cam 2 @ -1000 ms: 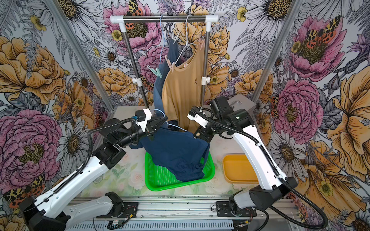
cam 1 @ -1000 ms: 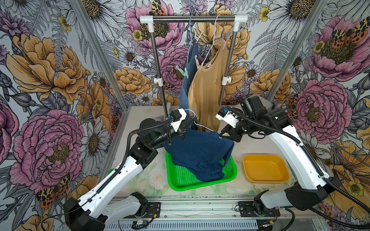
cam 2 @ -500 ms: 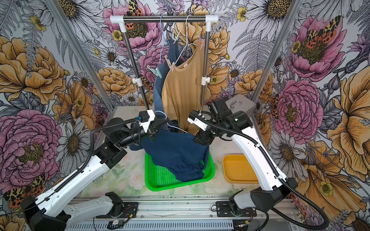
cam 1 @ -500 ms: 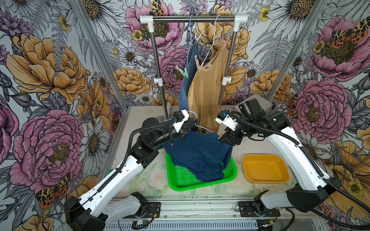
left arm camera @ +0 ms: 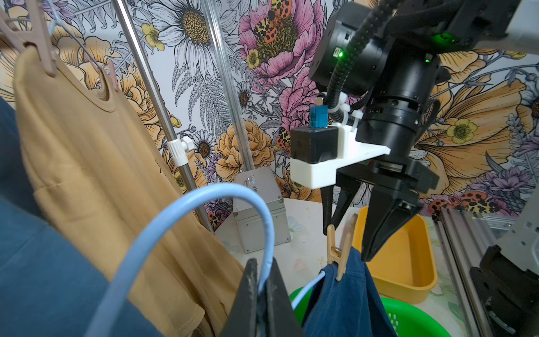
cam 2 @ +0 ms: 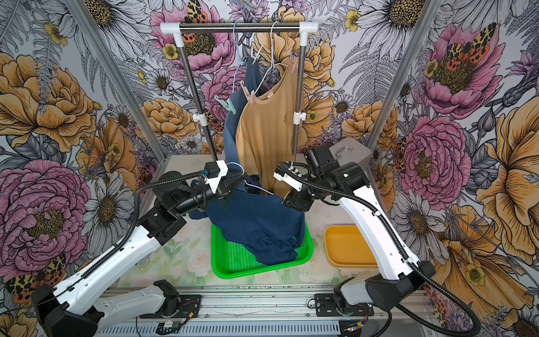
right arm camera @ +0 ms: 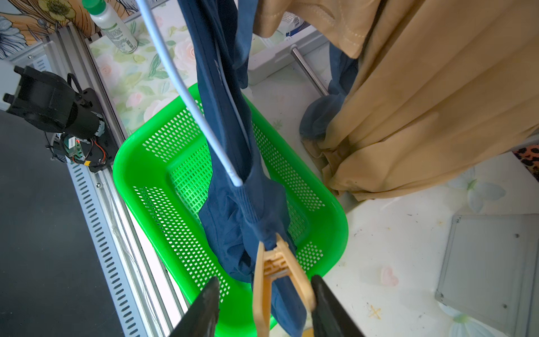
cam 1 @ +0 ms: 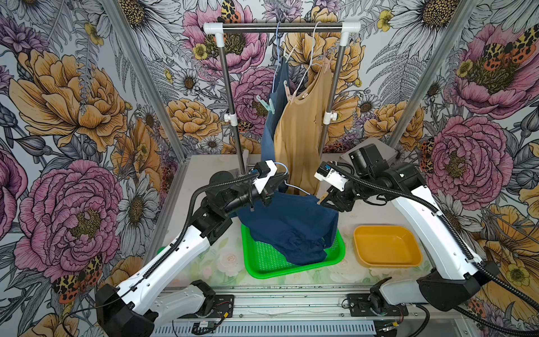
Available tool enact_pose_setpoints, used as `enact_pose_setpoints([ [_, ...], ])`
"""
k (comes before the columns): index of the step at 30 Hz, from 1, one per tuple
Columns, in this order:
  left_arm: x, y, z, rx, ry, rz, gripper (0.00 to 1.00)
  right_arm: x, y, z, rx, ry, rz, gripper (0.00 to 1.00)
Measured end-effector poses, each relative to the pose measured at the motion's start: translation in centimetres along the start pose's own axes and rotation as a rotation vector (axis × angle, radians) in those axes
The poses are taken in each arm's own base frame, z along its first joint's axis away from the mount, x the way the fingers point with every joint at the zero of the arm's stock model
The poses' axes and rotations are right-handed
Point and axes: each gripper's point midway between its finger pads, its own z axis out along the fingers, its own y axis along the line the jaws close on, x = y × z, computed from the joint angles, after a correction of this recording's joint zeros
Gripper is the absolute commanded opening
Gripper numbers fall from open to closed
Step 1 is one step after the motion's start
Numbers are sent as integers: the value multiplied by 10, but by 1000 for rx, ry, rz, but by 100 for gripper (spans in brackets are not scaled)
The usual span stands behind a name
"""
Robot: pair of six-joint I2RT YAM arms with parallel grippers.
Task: Remove the clothespins securing t-shirts to the hanger
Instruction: Remove the clothespin from the hanger.
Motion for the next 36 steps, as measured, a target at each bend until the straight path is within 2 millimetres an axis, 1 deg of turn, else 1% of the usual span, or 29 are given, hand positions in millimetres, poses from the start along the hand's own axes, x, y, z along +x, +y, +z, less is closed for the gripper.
enact_pose_setpoints([
  [6,0,0,0,0,0,0,0,-6,-2,6,-2,11,-24,49],
  [9,0,0,0,1,1,0,0,-9,-1,6,-2,7,-38,45],
  [12,1,0,0,1,3,-1,0,-10,-1,4,2,3,-48,38],
  [14,1,0,0,1,3,-1,0,-10,-2,4,9,7,-51,36],
  [16,1,0,0,1,6,-2,0,-9,-4,4,16,11,-54,36],
  [20,1,0,0,2,8,-3,0,-8,-6,4,29,18,-54,40],
  [23,1,-1,-1,2,8,-3,0,-6,-8,4,41,26,-57,39],
  [27,1,-1,-1,2,8,-3,0,-4,-9,5,46,34,-59,35],
  [32,1,-1,-1,3,13,-6,0,0,-8,6,42,48,-59,26],
  [36,0,-1,-1,3,12,-5,0,0,-7,6,41,48,-62,22],
])
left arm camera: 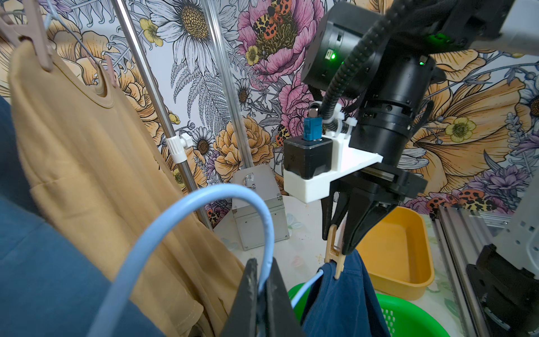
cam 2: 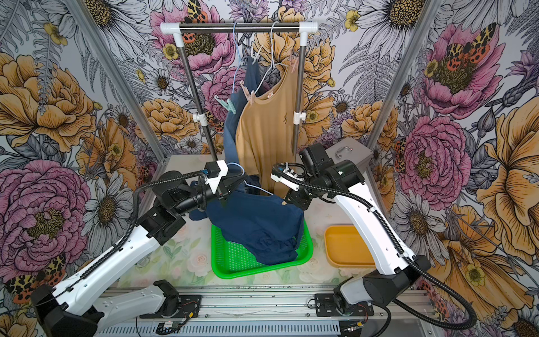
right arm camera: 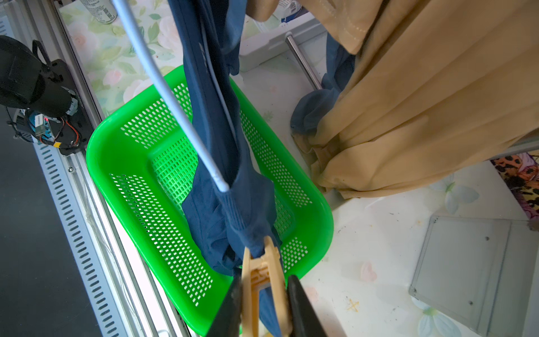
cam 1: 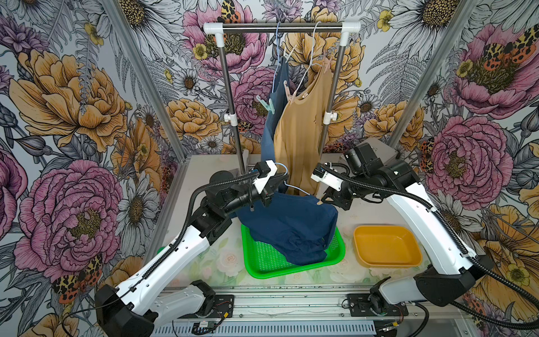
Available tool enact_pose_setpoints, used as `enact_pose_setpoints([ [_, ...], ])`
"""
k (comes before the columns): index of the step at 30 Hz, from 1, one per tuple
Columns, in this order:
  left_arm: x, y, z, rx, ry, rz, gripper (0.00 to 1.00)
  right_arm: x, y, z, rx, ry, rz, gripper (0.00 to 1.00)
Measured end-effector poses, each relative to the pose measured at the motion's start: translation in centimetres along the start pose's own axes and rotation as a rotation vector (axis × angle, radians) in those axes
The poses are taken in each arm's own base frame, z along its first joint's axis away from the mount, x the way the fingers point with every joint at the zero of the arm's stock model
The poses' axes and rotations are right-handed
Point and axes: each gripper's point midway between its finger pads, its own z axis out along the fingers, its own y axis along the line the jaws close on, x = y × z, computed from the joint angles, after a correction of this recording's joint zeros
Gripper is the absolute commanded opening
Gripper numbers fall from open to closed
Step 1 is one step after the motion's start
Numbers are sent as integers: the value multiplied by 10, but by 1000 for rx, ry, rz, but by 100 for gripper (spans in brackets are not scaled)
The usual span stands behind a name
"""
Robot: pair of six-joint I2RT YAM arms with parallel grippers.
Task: Remove the clothespins securing t-shirts to the hanger
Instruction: Remove the clothespin from the hanger, then place the clothespin in the storage box.
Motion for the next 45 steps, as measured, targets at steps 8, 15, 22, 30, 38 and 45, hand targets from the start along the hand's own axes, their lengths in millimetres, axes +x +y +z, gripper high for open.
enact_pose_setpoints([
  [8,0,0,0,0,1,0,0,0,0,0,1,0,0,16],
  [15,1,-3,1,8,7,7,0,0,-3,-2,8,-6,7,16],
  [22,2,-5,1,14,15,15,0,-1,-5,-12,26,-32,25,16],
  [30,1,-6,2,16,16,17,0,7,-17,-32,104,-57,61,16],
  [38,-3,-16,13,37,17,23,0,66,-49,-40,302,83,162,16],
  [45,-3,-31,19,58,19,40,0,147,-68,-21,388,322,288,17],
])
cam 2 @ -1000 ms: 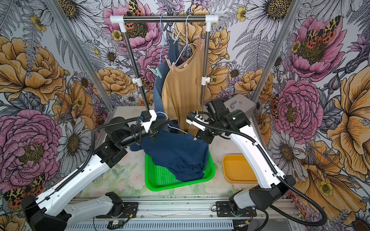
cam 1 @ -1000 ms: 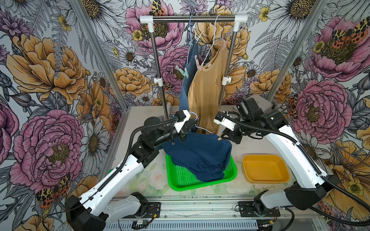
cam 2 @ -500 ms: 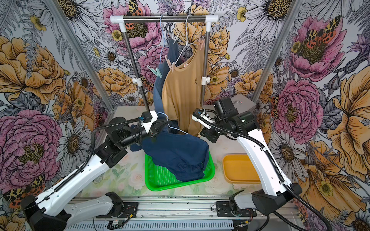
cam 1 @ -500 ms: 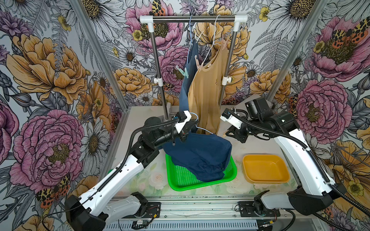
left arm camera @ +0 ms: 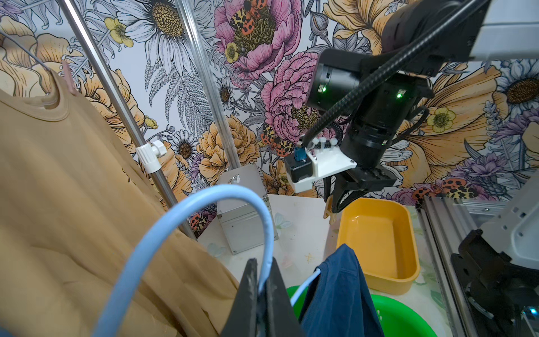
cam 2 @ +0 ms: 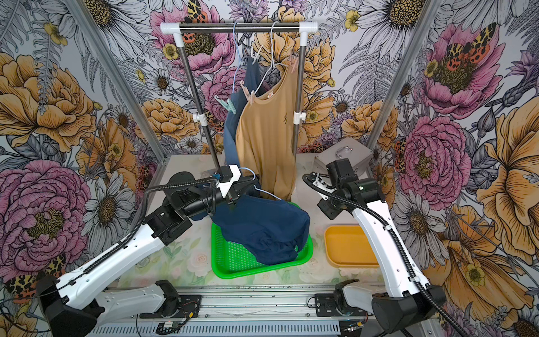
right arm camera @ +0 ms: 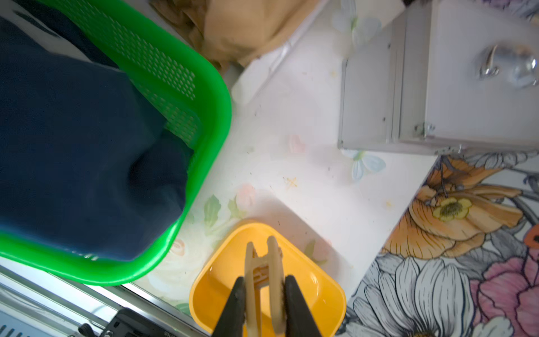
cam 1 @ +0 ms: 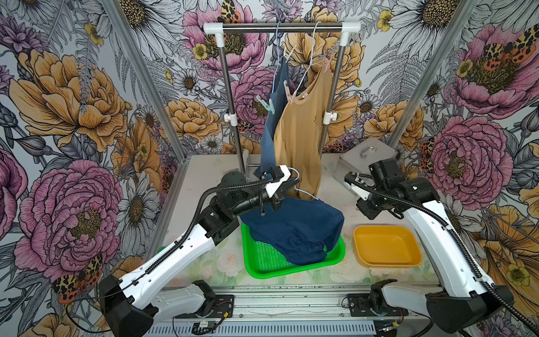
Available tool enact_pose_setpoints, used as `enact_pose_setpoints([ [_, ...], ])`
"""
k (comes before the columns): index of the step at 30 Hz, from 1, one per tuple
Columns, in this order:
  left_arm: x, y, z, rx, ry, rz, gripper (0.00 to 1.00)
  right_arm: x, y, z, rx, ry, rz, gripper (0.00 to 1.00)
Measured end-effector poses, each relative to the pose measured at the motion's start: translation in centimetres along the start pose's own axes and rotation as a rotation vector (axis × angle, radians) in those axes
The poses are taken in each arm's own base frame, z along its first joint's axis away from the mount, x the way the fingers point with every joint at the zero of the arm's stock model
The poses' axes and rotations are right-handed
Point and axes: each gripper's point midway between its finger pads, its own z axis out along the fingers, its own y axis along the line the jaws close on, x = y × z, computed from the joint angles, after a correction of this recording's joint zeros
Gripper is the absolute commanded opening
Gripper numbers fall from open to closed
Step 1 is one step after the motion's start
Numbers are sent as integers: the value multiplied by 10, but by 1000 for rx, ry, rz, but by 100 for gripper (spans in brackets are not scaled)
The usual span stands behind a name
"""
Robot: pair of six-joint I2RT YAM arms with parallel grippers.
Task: Remove the clothespins securing t-shirts to the hanger
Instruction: Place the clothespin in the storage box.
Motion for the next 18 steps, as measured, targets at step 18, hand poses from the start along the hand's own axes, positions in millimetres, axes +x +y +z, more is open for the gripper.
enact_pose_setpoints([
  [18,22,-11,-8,-5,33,7,0,107,-10,73,40,318,182,18],
])
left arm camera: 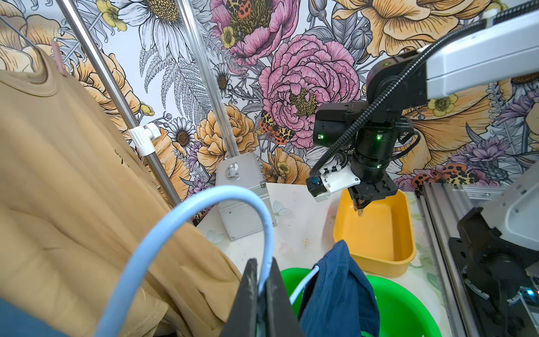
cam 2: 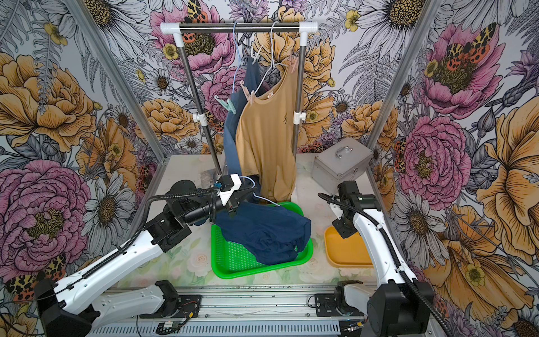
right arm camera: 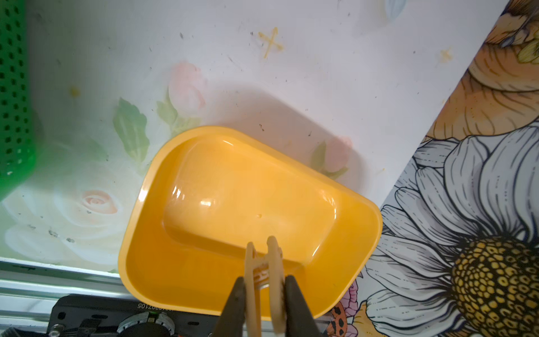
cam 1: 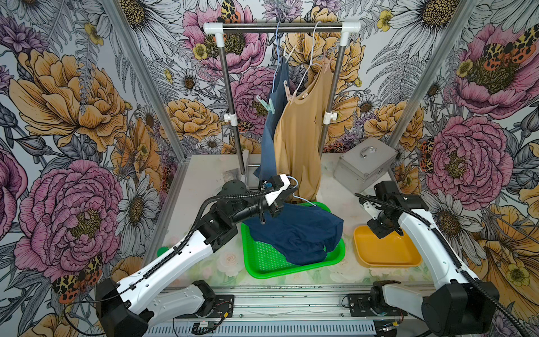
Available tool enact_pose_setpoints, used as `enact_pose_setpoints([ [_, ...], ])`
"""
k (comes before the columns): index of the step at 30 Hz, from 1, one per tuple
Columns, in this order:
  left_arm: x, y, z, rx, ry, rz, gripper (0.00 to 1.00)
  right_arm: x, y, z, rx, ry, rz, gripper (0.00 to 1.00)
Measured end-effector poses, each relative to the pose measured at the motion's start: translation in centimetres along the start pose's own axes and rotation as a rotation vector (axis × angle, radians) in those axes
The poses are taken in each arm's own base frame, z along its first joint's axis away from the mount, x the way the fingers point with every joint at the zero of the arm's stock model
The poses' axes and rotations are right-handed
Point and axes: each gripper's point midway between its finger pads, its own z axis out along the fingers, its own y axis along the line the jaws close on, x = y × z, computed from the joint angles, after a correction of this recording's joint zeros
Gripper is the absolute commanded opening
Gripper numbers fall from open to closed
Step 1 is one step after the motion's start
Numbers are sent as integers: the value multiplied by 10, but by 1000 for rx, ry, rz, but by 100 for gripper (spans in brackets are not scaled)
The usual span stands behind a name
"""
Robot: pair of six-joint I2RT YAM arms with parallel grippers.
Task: Remove the clothespins securing t-shirts to the hanger
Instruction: Place the clothespin in the storage box.
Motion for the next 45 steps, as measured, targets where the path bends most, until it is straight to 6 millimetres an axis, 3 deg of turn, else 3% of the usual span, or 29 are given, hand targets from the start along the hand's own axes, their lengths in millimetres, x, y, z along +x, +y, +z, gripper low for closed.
enact_pose_setpoints([
  [9,-2,-3,1,7,-7,2,0,27,9,39,-38,128,-19,21],
  [16,-3,-4,1,12,-8,2,0,21,9,55,-57,167,-34,26],
  [31,0,-5,1,12,-2,0,0,12,14,78,-91,217,-65,28],
  [45,2,-3,1,5,2,0,0,6,18,82,-100,224,-87,52],
])
